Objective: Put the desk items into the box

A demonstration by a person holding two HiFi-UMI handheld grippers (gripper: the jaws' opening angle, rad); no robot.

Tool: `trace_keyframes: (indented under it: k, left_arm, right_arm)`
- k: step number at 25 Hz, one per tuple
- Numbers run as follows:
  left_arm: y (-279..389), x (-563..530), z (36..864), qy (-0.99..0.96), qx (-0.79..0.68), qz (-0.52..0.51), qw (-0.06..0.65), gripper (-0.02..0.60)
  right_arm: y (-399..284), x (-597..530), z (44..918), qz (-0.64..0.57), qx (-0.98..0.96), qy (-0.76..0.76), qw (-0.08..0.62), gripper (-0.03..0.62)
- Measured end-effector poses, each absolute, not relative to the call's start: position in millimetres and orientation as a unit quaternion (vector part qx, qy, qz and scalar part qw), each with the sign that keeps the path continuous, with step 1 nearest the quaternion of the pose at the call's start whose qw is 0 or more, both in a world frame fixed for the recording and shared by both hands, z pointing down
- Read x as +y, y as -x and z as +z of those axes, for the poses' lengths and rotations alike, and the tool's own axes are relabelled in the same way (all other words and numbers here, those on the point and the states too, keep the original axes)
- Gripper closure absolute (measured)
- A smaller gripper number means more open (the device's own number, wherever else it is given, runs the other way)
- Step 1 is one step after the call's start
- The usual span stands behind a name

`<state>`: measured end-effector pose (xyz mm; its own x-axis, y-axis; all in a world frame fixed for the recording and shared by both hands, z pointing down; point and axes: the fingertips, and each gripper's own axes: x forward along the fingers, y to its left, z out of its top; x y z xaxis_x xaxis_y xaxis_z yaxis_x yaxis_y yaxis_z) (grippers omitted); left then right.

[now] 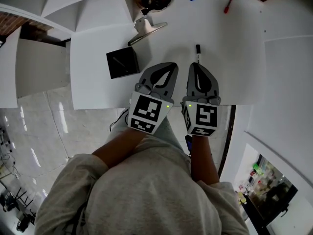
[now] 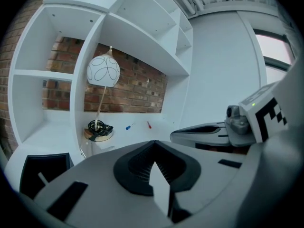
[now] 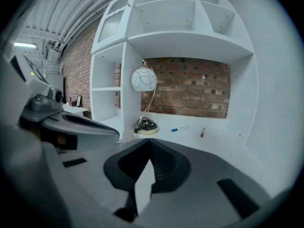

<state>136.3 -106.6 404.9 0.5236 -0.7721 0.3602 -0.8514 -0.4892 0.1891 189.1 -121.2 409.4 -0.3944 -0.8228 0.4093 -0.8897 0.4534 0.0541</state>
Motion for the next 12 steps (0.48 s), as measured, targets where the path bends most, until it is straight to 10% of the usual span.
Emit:
trace_keyframes:
  k: [12]
  left_arm:
    - [-163.1,-121.6,432.0,-0.859,-0.455,0.133,0.191,0.572]
  right_arm:
    - [-217.4,-139.1,446.1,0.124,-0.812,-0.517,0.239,0.577]
